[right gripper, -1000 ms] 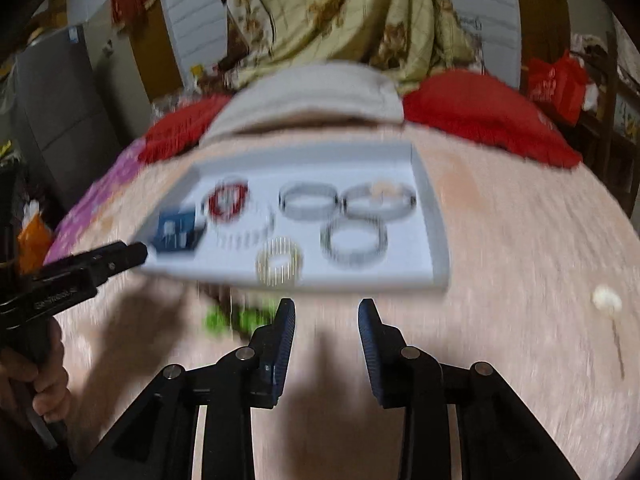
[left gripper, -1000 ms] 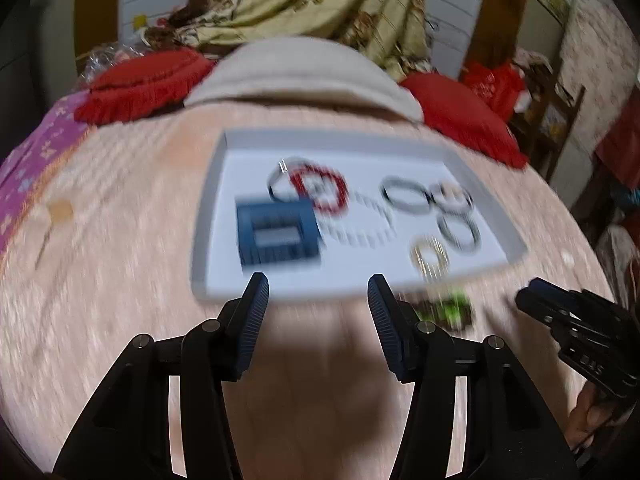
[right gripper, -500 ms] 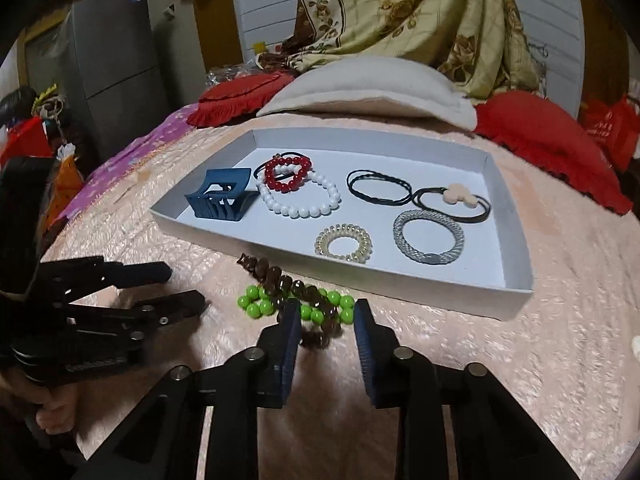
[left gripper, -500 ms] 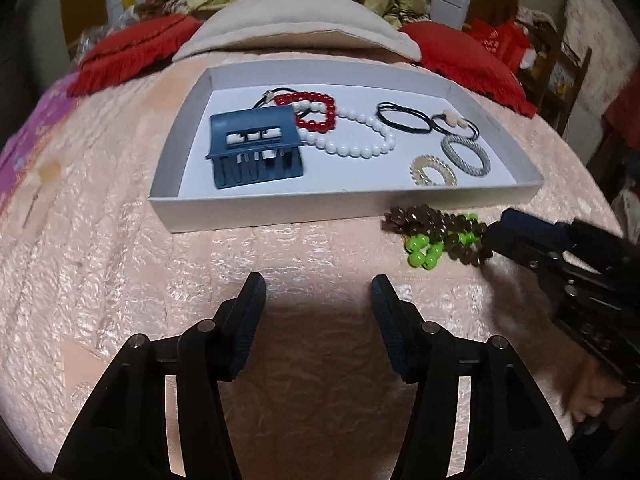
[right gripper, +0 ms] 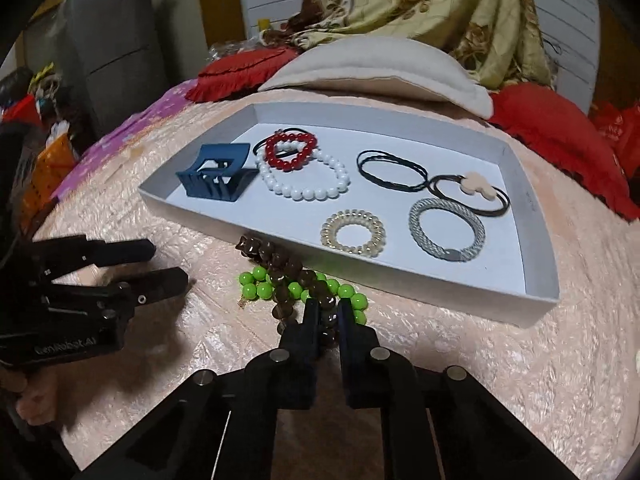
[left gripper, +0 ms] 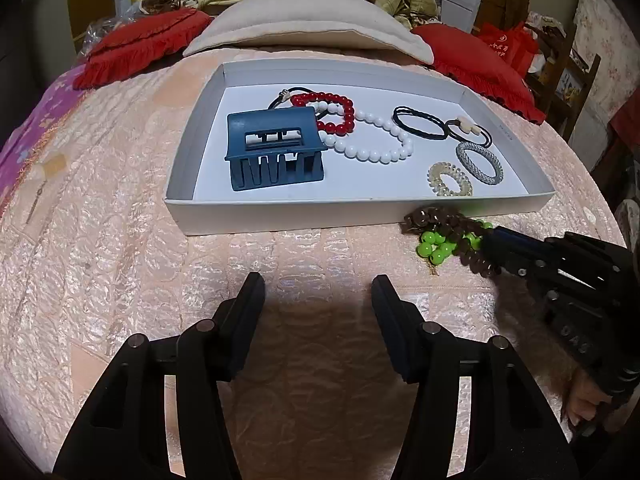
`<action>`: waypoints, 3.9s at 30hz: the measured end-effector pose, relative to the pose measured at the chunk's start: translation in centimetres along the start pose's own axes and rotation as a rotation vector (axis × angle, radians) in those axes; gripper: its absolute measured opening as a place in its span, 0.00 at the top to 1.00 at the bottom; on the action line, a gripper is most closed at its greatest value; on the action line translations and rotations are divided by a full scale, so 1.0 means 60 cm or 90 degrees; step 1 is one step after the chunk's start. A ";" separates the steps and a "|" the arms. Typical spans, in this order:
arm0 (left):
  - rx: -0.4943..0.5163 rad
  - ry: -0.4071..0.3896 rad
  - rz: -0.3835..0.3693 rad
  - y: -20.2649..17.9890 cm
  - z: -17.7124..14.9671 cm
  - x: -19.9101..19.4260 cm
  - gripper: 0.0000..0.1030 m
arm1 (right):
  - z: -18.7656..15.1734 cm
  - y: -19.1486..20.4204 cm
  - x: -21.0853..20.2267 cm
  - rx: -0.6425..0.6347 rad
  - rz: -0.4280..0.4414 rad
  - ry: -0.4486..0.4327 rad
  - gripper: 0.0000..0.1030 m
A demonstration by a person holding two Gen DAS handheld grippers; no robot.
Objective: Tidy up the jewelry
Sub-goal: 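Grasp the green bead bracelet with the left tool while the right tool grasps the brown bead bracelet, then lift and carry the green and brown bracelets into the tray with both tools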
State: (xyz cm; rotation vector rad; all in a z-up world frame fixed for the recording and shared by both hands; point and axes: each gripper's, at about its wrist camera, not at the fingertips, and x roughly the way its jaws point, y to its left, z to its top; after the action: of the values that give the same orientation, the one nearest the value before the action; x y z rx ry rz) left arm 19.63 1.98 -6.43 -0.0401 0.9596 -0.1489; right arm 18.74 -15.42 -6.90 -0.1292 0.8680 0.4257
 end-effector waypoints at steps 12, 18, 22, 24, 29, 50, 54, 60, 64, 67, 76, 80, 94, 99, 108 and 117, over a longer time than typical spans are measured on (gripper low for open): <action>0.027 -0.014 -0.083 -0.053 0.008 0.001 0.46 | -0.028 -0.094 -0.102 0.119 -0.069 -0.039 0.92; 0.018 -0.006 -0.088 -0.082 0.032 0.028 0.46 | -0.054 -0.109 -0.072 0.116 -0.104 0.042 0.92; 0.066 -0.004 -0.071 -0.108 0.041 0.041 0.44 | -0.059 -0.105 -0.066 0.100 -0.102 0.051 0.92; 0.113 -0.004 -0.041 -0.123 0.037 0.044 0.43 | -0.059 -0.105 -0.064 0.101 -0.100 0.052 0.92; 0.143 -0.004 -0.024 -0.120 0.023 0.038 0.42 | -0.061 -0.104 -0.062 0.096 -0.096 0.053 0.92; 0.089 -0.005 -0.072 -0.078 0.013 0.010 0.93 | -0.060 -0.071 -0.055 0.012 -0.088 0.054 0.92; 0.081 -0.013 -0.080 -0.073 0.019 0.000 0.93 | -0.055 -0.063 -0.074 0.029 -0.065 0.009 0.92; 0.074 -0.011 -0.068 -0.070 0.022 -0.003 0.93 | -0.040 -0.040 -0.096 0.042 -0.009 -0.043 0.92; 0.076 -0.006 -0.062 -0.070 0.022 -0.001 0.93 | -0.036 -0.030 -0.098 0.047 -0.003 -0.053 0.92; 0.079 -0.009 -0.057 -0.073 0.023 -0.002 0.93 | -0.033 -0.032 -0.105 0.063 -0.003 -0.069 0.92; 0.081 -0.010 -0.049 -0.076 0.024 -0.002 0.93 | -0.031 -0.044 -0.116 0.085 -0.022 -0.087 0.92; 0.078 -0.011 -0.047 -0.073 0.024 -0.003 0.93 | -0.030 -0.038 -0.116 0.068 -0.038 -0.087 0.92; 0.073 -0.014 -0.043 -0.070 0.029 -0.004 0.93 | -0.024 -0.045 -0.139 0.074 -0.044 -0.126 0.92; 0.075 -0.013 -0.042 -0.071 0.030 -0.002 0.93 | -0.025 -0.046 -0.139 0.074 -0.048 -0.123 0.92; 0.071 -0.011 -0.040 -0.068 0.029 -0.003 0.93 | -0.025 -0.045 -0.139 0.072 -0.048 -0.122 0.92; 0.067 -0.016 -0.045 -0.065 0.033 -0.007 0.93 | -0.020 -0.049 -0.147 0.080 -0.045 -0.132 0.92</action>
State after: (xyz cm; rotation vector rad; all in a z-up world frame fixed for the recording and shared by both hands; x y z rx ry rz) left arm 20.60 -1.87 -4.57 0.0207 0.9248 -0.2634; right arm 14.08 -21.16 -1.12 0.0001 0.6822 0.3117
